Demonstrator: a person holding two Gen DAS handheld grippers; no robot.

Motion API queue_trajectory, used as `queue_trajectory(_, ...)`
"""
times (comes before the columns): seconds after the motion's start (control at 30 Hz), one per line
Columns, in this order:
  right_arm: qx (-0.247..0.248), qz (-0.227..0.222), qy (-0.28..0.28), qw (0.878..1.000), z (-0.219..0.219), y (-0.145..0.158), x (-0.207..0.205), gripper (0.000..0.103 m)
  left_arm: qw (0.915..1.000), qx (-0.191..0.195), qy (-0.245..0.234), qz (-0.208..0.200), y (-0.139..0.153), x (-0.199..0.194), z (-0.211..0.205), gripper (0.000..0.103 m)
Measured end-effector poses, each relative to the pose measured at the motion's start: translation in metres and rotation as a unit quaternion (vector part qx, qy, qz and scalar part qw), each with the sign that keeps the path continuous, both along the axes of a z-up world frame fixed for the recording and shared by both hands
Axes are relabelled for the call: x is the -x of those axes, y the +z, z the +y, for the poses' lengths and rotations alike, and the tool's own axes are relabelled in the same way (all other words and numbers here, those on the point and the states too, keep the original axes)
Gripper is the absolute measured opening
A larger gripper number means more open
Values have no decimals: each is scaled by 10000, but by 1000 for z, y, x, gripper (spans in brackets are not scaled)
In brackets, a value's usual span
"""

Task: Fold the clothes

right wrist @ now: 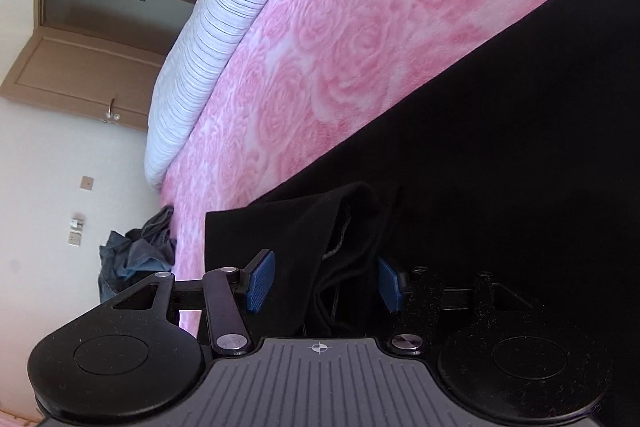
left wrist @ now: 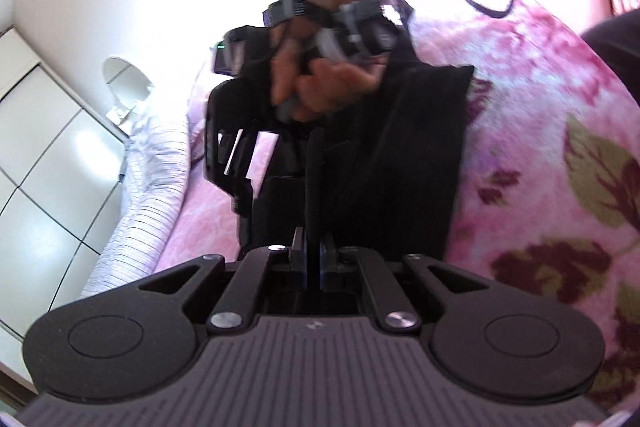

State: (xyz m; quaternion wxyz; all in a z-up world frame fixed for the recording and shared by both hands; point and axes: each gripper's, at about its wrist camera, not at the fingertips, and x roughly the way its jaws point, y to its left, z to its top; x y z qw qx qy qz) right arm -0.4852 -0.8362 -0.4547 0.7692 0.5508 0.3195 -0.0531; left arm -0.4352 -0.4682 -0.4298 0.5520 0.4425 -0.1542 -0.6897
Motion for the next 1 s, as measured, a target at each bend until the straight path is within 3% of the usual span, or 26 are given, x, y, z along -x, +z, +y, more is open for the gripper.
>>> queue_trajectory(0.03,28,-4,-44,10000,-2,1,-1,8,10000,-4,-13,-50,0,2,-3,3)
queue_trajectory(0.1,138,-59,-113,9998,-8,5,-1,8,9999,60,-30,-141,1,7,-10,4)
queue_trajectory(0.2,762,-398,-177,9961,-17,33,6,7,9998,56,13,-184,3,16,-31,4)
queue_trajectory(0.33,1337,15,-19,9910,-27,32,-2,7,9982,-496,-48,-338,-14,29,-55,4)
queue_trajectory(0.4,1421,102,-73,9898,-30,34,3,9,9965,-632,-157,-517,-25,31,-52,4)
queue_trajectory(0.53,1587,276,-180,9868,-35,38,14,20,9966,-679,-128,-446,-26,28,-45,4)
queue_trajectory(0.63,1712,407,-261,9841,-39,41,22,24,9961,-729,-100,-496,-26,26,-43,4)
queue_trajectory(0.7,2071,434,-236,9771,-28,56,34,24,9959,-723,-73,-543,-31,30,-46,4)
queue_trajectory(0.8,2239,445,-222,9733,-8,67,55,25,9961,-735,47,-484,-30,33,-45,5)
queue_trajectory(0.87,2354,487,-175,9705,10,72,67,26,9966,-715,85,-405,-23,32,-37,13)
queue_trajectory(0.9,2507,485,-104,9668,25,73,72,28,9969,-685,80,-378,-18,30,-31,26)
queue_trajectory(0.93,2670,482,-31,9625,40,75,76,31,9973,-612,80,-397,-14,26,-21,32)
queue_trajectory(1.0,3024,482,156,9518,70,76,82,36,9978,-507,128,-408,-7,16,-2,32)
